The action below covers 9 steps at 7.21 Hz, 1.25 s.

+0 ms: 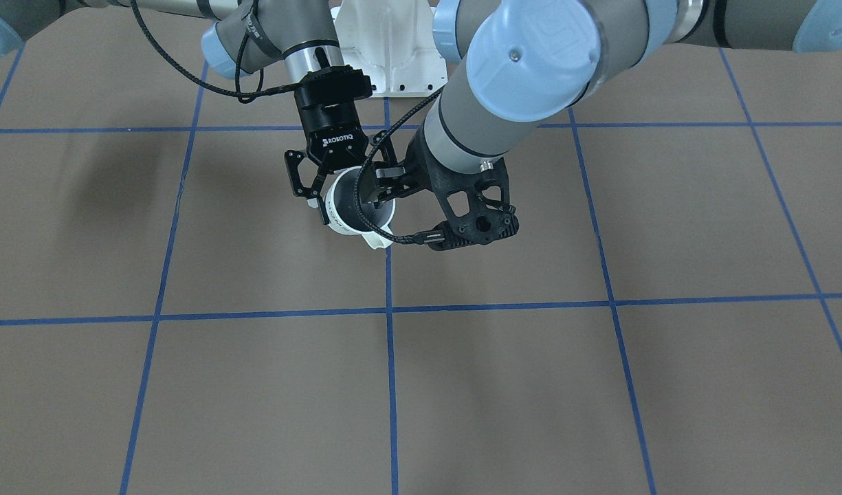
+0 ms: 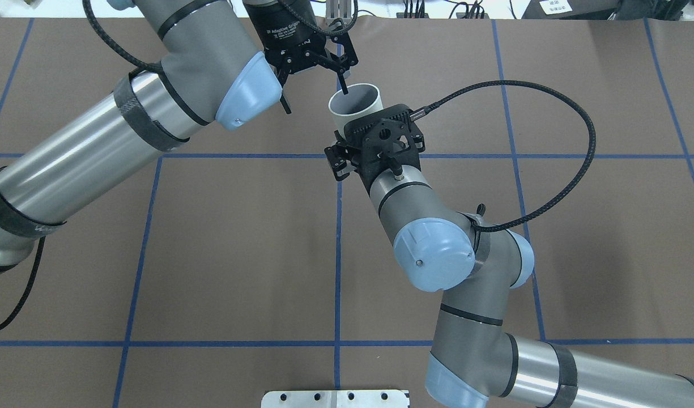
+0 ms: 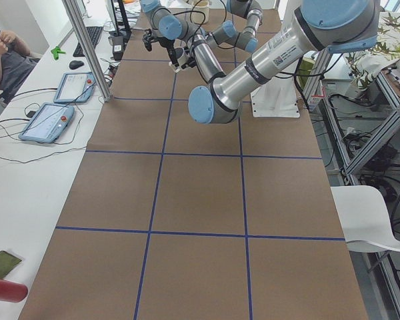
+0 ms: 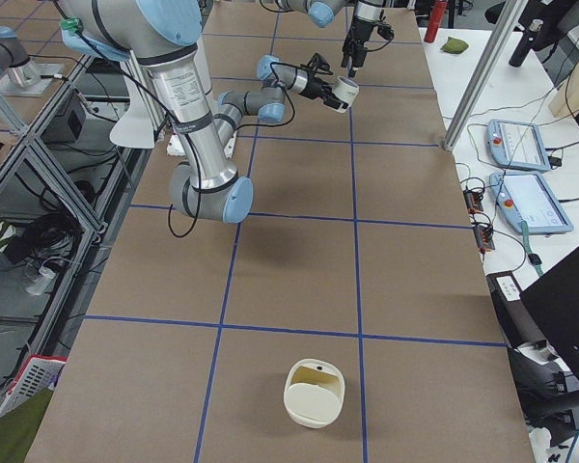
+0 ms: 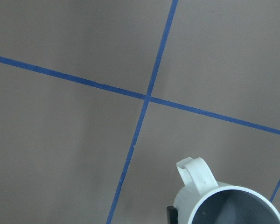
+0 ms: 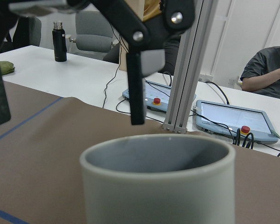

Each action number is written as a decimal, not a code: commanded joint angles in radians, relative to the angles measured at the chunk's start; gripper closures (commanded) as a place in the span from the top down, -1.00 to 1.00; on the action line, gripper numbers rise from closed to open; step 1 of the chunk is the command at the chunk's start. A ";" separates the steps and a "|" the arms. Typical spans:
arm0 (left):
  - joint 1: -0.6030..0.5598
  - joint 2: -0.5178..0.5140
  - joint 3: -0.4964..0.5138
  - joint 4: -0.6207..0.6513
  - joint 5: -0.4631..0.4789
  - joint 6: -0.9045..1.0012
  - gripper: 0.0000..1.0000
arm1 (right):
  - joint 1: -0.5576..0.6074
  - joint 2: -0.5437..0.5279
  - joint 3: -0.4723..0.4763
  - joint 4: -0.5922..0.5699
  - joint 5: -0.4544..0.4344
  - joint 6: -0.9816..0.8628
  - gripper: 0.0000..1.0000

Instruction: Left arm hands cup to right arm to dump lemon

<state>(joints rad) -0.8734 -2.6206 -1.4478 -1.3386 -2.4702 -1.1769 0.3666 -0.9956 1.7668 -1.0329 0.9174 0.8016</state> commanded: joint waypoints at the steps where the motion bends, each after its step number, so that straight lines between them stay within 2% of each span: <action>1: 0.020 -0.001 0.009 -0.030 0.000 -0.001 0.64 | 0.000 0.000 0.002 0.001 0.000 0.001 -1.00; 6: 0.030 -0.001 0.018 -0.065 0.002 -0.010 -0.17 | -0.001 -0.008 0.002 0.030 0.000 0.001 -1.00; 9: 0.028 0.001 0.027 -0.083 0.002 0.000 -0.21 | -0.001 -0.014 0.010 0.030 0.000 0.001 -1.00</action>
<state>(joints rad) -0.8448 -2.6202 -1.4267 -1.4078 -2.4682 -1.1794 0.3651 -1.0064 1.7710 -1.0034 0.9173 0.8022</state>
